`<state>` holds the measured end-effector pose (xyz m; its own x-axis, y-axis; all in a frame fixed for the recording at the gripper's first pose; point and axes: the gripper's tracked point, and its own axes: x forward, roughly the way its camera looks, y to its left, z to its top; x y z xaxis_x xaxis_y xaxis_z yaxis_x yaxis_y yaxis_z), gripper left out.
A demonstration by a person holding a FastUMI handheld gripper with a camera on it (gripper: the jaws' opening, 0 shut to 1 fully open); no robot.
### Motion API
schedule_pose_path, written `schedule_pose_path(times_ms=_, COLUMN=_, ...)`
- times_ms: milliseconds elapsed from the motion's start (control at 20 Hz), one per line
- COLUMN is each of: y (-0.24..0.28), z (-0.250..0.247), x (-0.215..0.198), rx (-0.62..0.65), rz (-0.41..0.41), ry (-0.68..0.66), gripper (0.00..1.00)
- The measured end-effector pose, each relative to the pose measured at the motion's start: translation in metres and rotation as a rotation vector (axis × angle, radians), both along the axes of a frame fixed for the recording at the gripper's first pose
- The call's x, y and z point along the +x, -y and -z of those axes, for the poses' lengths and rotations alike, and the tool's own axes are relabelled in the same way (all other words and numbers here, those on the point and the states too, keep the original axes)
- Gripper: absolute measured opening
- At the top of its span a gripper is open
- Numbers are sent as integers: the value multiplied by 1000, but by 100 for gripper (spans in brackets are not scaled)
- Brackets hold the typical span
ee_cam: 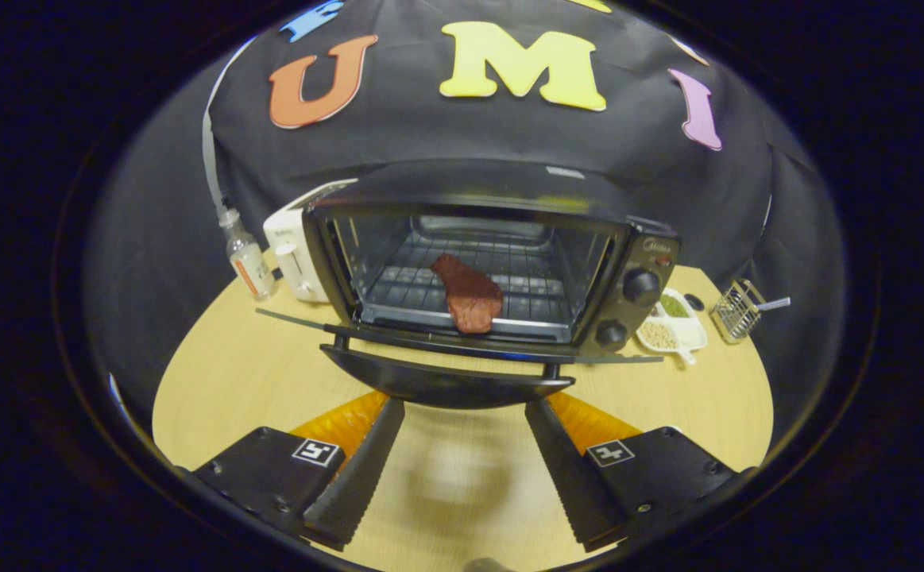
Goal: Open the toaster oven, put the food inside, and close the toaster oven door.
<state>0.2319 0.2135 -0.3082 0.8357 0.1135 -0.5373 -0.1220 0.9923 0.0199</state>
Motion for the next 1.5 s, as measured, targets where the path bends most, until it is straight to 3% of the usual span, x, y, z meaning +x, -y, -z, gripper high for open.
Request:
schedule_pose_path(times_ms=200, y=-1, z=-17, x=2, rx=4, rz=-14, ry=20, gripper=98)
schedule_pose_path(times_ms=500, y=23, z=-50, x=-33, rx=17, rz=-1, ry=78, gripper=98)
schedule_pose_path(times_ms=700, y=60, z=-101, x=-66, rx=6, rz=13, ry=168, gripper=98)
schedule_pose_path(times_ms=1150, y=171, z=-279, x=-161, rx=91, rz=-40, ry=467, gripper=98)
schedule_pose_path(times_ms=1500, y=238, z=-305, x=-212, rx=77, rz=-46, ry=581, gripper=98)
